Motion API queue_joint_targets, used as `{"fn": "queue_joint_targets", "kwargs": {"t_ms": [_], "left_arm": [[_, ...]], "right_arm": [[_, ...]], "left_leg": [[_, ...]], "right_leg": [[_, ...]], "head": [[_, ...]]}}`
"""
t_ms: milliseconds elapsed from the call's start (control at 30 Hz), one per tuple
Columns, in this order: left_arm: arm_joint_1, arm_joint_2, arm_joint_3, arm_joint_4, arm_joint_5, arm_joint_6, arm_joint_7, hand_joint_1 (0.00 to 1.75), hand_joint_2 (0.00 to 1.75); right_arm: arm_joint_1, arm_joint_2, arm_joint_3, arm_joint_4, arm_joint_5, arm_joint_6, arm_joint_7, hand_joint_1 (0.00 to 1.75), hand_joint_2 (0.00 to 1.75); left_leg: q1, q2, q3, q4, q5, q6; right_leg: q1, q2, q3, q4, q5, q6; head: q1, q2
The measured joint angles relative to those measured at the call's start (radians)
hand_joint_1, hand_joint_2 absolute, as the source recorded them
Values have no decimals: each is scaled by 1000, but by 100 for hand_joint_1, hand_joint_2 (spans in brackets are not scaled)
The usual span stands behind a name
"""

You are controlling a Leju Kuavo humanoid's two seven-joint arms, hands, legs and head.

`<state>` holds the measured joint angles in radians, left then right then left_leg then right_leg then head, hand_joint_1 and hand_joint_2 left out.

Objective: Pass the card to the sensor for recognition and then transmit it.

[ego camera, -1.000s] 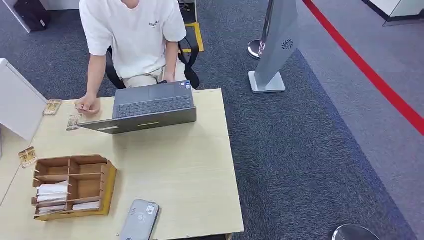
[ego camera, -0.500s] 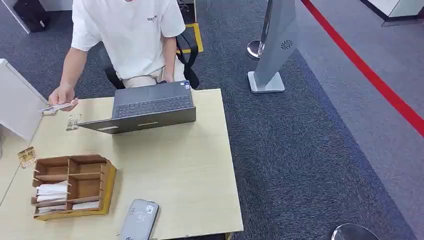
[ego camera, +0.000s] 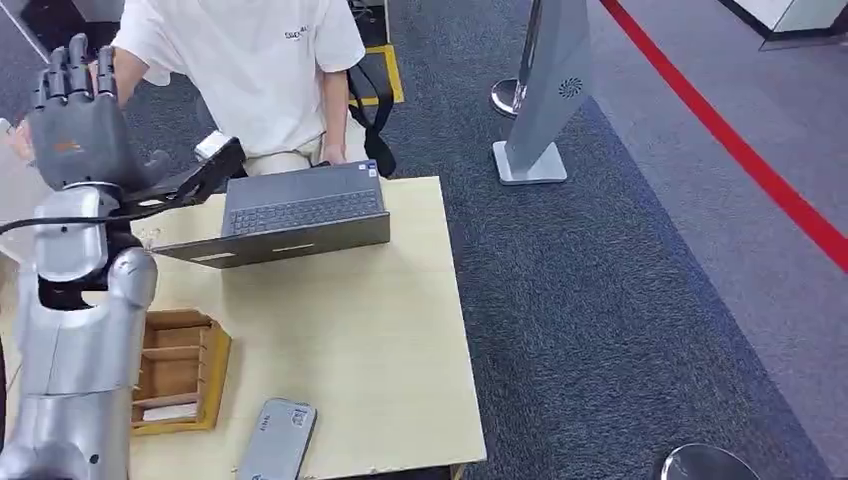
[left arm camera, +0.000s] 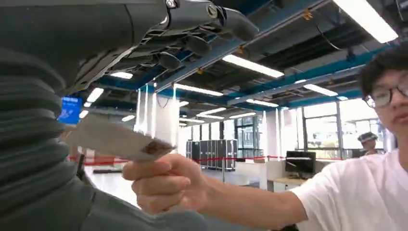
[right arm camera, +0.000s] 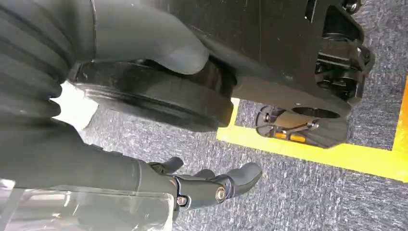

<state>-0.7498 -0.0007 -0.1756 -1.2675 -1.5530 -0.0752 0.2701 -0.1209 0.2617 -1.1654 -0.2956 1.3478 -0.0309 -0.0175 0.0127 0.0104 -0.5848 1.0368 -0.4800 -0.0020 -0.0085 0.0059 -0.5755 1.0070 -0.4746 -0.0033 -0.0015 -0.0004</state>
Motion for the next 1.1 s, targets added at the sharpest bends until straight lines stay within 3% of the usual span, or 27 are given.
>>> {"fn": "queue_joint_targets", "kwargs": {"t_ms": [167, 533, 567, 1100], "left_arm": [[-19, 39, -31, 88, 0, -7, 1, 0, 175], [-11, 63, -43, 128, 0, -6, 10, 0, 175], [-9, 65, -43, 129, 0, -6, 10, 175, 175], [27, 66, -43, 128, 0, 24, -32, 175, 175]], "right_arm": [[0, 0, -1, -1, 1, -3, 5, 0, 175], [-1, -1, -1, -4, 10, 0, 7, 0, 175], [-1, -1, -1, -5, 13, 0, 7, 0, 175], [-1, -3, -1, -10, 25, 0, 7, 0, 175]], "left_leg": [[0, -1, -1, 0, -1, 0], [0, -2, -1, -1, 0, 0], [0, -2, -1, -1, 0, 0], [0, -3, -2, -1, -1, 0]], "right_leg": [[0, 0, -1, 0, -1, 0], [0, -2, -1, 0, -1, 0], [0, -2, -1, 0, -1, 0], [0, -2, -1, 0, -1, 0]], "head": [[-1, 0], [0, 0], [-1, 0], [-1, 0]]}}
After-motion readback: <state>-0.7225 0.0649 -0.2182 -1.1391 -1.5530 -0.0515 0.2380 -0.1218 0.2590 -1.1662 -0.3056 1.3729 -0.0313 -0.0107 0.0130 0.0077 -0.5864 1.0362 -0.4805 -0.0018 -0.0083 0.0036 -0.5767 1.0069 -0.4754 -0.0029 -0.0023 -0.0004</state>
